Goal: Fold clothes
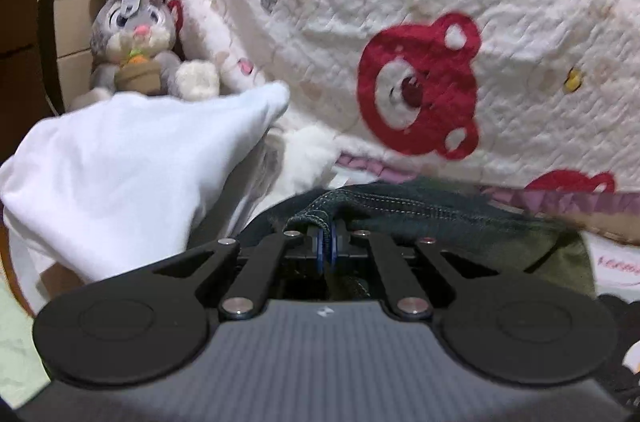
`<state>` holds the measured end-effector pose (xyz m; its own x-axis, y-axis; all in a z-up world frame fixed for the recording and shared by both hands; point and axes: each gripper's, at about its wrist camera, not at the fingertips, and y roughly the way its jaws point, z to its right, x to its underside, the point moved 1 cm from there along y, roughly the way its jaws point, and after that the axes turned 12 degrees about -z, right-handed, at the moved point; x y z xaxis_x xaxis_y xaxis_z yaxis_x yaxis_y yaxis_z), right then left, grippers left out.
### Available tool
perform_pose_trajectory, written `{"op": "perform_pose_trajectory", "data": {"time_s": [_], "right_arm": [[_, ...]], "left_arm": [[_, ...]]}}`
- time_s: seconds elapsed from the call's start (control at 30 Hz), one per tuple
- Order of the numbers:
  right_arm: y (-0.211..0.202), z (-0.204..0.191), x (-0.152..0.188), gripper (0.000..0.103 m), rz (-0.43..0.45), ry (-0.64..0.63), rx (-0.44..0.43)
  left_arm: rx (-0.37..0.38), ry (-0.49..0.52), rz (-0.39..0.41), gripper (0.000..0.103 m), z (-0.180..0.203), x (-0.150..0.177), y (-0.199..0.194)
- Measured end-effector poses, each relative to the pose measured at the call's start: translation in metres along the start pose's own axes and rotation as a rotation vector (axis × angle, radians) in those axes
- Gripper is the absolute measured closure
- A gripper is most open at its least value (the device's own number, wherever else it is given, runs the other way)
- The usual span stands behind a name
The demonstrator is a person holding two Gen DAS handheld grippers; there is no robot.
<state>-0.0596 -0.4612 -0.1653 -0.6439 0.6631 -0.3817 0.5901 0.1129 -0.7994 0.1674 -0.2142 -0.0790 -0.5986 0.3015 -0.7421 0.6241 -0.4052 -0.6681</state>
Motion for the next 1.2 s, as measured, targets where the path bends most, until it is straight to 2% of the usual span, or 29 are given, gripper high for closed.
{"op": "perform_pose_trajectory", "data": {"time_s": [0.07,0.27,0.37,0.5,0.67,0.8,1.1,1.2], "right_arm": [[-0.003,-0.009,-0.001,0.082,0.015,-0.064,0.065],[-0.014,-0.035,-0.004,0.086,0.059,-0.255,0.26],[-0.048,-0.016,-0.013,0.087,0.13,-0.231,0.337],[-0.096,0.012,-0.025,0.087,0.227,-0.19,0.438],[-0.151,0.025,-0.033,0.087,0.322,-0.248,0.55],[-0.185,0.013,-0.036,0.087,0.4,-0.276,0.592],[-0.263,-0.017,-0.043,0.087,0.577,-0.338,0.68],[-0.287,-0.017,-0.034,0.087,0.568,-0.342,0.646]], "left_arm": [[0.001,0.001,0.003,0.1,-0.002,-0.001,-0.003],[0.018,0.018,0.043,0.1,-0.002,-0.008,-0.034],[-0.01,0.06,0.085,0.1,0.01,-0.006,-0.041],[-0.013,0.065,0.09,0.1,0.012,-0.003,-0.041],[0.004,0.073,0.132,0.1,0.015,-0.004,-0.053],[0.01,0.095,0.183,0.1,0.023,-0.006,-0.07],[0.044,0.092,0.339,0.1,0.018,-0.026,-0.138],[0.048,0.079,0.377,0.1,0.012,-0.036,-0.164]]}}
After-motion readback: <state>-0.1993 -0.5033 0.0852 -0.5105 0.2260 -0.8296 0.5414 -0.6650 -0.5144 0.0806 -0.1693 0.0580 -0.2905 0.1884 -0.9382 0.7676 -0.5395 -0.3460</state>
